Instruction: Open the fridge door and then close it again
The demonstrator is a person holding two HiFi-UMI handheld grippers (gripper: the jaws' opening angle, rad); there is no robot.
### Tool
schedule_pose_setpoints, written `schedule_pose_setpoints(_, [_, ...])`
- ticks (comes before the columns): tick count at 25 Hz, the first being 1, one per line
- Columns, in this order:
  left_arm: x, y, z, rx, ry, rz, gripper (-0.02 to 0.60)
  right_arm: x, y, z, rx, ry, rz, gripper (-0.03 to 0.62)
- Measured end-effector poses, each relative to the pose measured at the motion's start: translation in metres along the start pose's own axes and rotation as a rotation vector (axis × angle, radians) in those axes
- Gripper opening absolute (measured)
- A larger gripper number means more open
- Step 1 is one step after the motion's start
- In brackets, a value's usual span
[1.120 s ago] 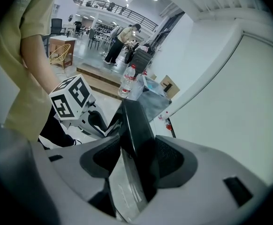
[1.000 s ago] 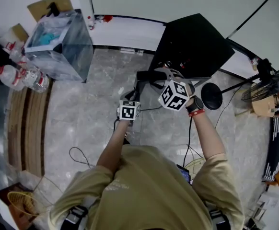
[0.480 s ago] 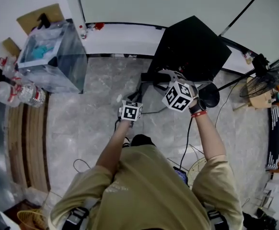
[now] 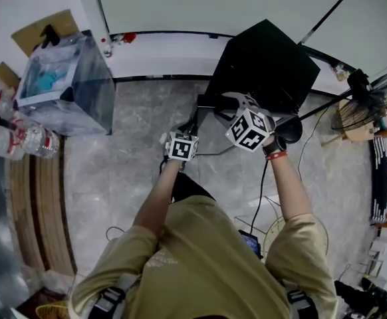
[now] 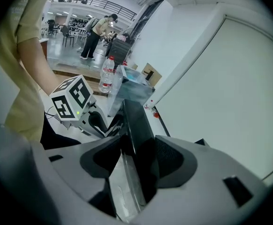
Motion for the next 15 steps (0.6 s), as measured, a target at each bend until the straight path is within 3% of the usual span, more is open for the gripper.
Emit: schedule_pose_setpoints(15, [-0.05,0.037,0.05,0.144,0.029,0.115,0.107,0.003,-0.051,0.033,0.105,0.035,0.121,0.241])
Point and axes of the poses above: the fingertips, and each gripper's own axes: z forward along the fingers, y to its left, x out of its underside, the point moved 6 cm from there along -z, backward along the fingers, and after that the axes turned 5 degrees about z, right-handed, at the moved point
